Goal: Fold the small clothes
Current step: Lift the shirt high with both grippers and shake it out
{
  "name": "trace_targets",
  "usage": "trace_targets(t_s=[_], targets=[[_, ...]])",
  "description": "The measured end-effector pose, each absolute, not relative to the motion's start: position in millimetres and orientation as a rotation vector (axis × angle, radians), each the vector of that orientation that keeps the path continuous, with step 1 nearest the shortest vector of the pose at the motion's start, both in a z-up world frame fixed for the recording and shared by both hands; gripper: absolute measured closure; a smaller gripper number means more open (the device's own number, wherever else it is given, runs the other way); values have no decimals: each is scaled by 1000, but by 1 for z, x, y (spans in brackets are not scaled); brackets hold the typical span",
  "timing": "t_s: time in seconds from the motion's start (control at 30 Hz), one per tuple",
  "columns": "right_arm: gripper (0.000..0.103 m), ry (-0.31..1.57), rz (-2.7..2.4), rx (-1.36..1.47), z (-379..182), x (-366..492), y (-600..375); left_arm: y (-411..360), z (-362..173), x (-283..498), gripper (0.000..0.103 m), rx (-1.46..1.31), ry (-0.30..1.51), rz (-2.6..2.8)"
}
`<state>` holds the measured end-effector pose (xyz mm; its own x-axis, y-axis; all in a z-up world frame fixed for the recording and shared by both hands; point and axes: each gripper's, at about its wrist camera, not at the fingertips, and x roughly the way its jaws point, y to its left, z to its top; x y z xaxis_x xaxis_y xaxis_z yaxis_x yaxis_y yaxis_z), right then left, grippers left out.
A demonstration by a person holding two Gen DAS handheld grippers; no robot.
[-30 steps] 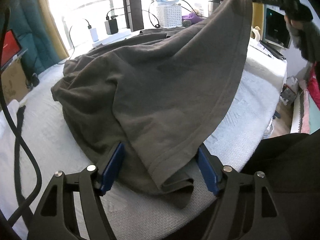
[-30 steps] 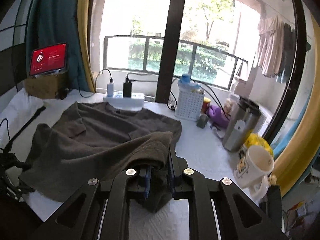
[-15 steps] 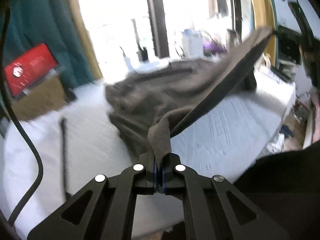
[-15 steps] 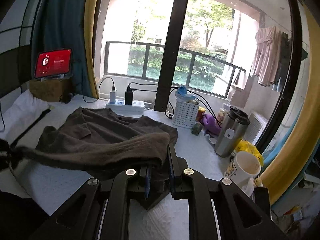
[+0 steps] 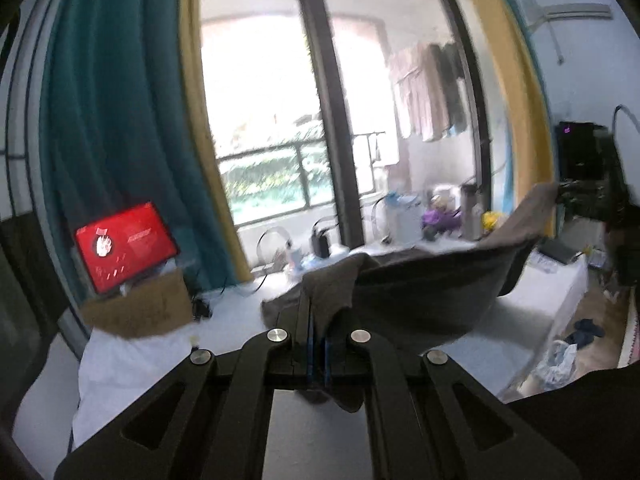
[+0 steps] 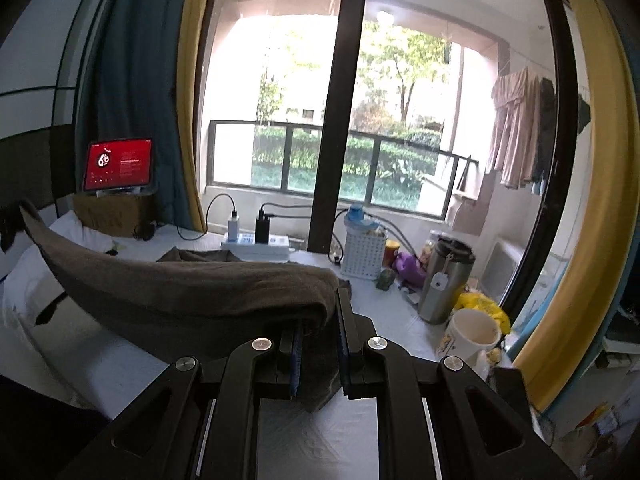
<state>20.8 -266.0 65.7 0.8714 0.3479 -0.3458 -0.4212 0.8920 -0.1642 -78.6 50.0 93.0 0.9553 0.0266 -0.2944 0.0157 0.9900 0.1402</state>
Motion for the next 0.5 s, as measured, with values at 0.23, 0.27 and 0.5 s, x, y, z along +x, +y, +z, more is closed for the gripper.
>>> trace_targets(t_s=[0.23, 0.27, 0.5], targets=[[89, 230, 350, -196, 86, -9, -296, 29, 124, -106, 101, 182, 205, -64], [89, 219, 342, -190, 88, -13, -301, 28, 128, -110, 101, 183, 191, -79], [89, 154, 314, -158, 103, -39, -324, 16, 153, -132, 101, 214, 98, -158]])
